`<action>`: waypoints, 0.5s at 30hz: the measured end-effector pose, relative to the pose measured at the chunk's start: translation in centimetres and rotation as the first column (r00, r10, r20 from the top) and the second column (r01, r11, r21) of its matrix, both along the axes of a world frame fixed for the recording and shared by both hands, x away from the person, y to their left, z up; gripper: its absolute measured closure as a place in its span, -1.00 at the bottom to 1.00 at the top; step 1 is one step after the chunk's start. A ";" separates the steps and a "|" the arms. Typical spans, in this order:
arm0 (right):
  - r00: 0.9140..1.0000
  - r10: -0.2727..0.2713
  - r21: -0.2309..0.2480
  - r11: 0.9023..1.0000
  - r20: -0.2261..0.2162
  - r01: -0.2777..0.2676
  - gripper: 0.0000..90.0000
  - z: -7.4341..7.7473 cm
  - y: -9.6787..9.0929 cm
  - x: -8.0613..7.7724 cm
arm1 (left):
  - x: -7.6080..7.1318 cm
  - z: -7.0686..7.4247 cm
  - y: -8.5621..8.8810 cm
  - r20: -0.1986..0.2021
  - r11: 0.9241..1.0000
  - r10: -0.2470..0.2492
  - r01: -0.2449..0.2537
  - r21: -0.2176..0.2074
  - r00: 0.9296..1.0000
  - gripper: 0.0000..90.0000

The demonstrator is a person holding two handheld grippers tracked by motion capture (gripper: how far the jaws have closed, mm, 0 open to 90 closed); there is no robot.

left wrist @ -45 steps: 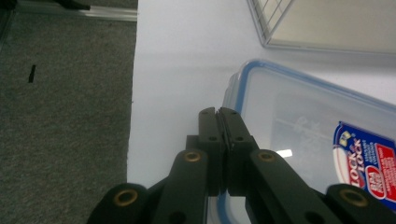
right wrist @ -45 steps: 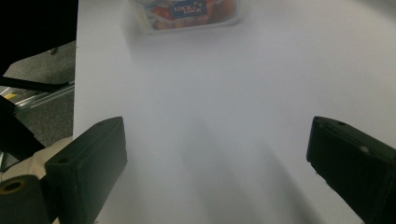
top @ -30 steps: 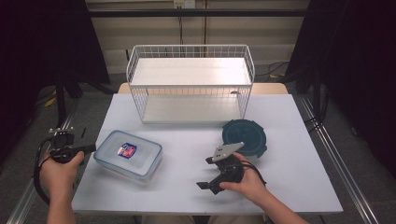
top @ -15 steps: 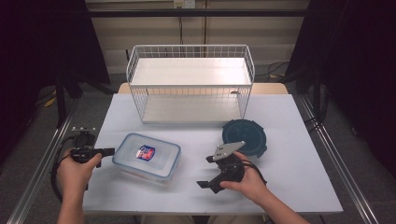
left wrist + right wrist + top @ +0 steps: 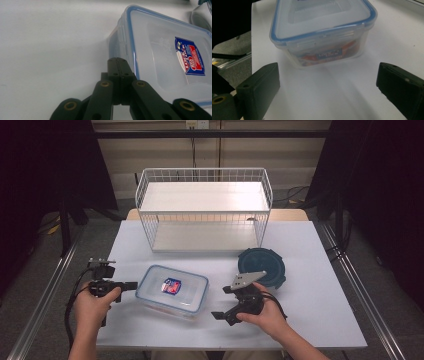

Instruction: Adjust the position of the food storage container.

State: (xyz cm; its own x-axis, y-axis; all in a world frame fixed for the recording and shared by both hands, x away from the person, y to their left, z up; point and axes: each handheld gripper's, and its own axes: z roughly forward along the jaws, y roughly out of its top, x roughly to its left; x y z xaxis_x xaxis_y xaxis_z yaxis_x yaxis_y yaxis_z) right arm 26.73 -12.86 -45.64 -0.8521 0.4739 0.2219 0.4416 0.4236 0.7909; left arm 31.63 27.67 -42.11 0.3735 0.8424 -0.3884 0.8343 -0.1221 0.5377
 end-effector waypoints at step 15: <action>0.997 -0.071 0.066 0.995 -0.030 0.072 -0.87 0.4 -0.9 0.0 | -0.8 -0.3 -2.1 -0.033 0.996 -0.059 0.057 -0.062 0.998 1.00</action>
State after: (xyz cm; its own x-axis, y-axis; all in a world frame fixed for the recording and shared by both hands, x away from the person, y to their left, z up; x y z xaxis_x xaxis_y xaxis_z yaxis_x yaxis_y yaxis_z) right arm 26.74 -13.77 -45.26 -0.8098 0.5167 0.2780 0.4907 0.3367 0.8036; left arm 30.79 25.60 -42.46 0.4064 0.7940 -0.4520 0.8450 -0.1386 0.5165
